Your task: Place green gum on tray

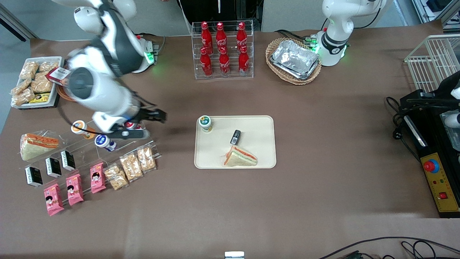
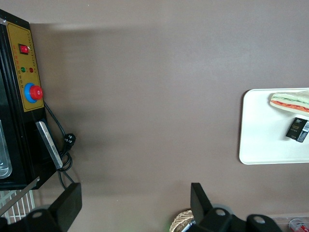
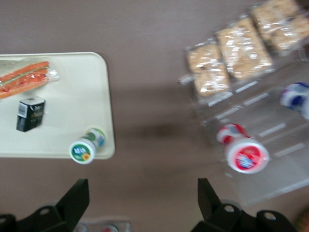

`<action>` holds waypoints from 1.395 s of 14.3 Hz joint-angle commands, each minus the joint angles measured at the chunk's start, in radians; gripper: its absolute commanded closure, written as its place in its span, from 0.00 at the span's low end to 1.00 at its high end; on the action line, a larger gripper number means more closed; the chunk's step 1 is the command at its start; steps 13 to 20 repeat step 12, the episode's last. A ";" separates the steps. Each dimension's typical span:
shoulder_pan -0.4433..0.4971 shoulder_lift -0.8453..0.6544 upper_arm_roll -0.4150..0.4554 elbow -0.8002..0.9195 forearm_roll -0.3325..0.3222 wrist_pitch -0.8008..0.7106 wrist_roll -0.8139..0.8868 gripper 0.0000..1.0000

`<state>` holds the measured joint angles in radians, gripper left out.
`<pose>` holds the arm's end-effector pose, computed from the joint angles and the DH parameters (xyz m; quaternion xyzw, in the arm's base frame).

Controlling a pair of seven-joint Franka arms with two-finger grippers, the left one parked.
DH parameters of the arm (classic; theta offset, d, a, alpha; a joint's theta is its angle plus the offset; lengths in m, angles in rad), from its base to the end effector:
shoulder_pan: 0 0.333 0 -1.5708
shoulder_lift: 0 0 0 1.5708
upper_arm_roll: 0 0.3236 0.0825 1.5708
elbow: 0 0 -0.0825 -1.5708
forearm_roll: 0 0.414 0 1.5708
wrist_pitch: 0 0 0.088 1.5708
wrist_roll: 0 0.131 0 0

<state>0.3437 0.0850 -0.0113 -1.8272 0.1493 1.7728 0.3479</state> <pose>0.5587 0.2104 0.4467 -0.9946 0.0277 0.0893 0.0441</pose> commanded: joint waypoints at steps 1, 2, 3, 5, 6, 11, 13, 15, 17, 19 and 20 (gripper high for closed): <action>-0.106 0.007 0.010 0.126 -0.005 -0.174 -0.094 0.00; -0.135 -0.001 0.010 0.143 -0.007 -0.200 -0.134 0.00; -0.172 -0.007 0.010 0.155 -0.010 -0.213 -0.167 0.00; -0.233 -0.010 0.008 0.207 -0.017 -0.243 -0.231 0.00; -0.262 -0.008 0.008 0.239 -0.028 -0.278 -0.262 0.00; -0.292 -0.002 -0.028 0.321 -0.099 -0.320 -0.290 0.00; -0.293 -0.002 -0.030 0.321 -0.100 -0.320 -0.291 0.00; -0.293 -0.002 -0.030 0.321 -0.100 -0.320 -0.291 0.00; -0.293 -0.002 -0.030 0.321 -0.100 -0.320 -0.291 0.00; -0.293 -0.002 -0.030 0.321 -0.100 -0.320 -0.291 0.00; -0.293 -0.002 -0.030 0.321 -0.100 -0.320 -0.291 0.00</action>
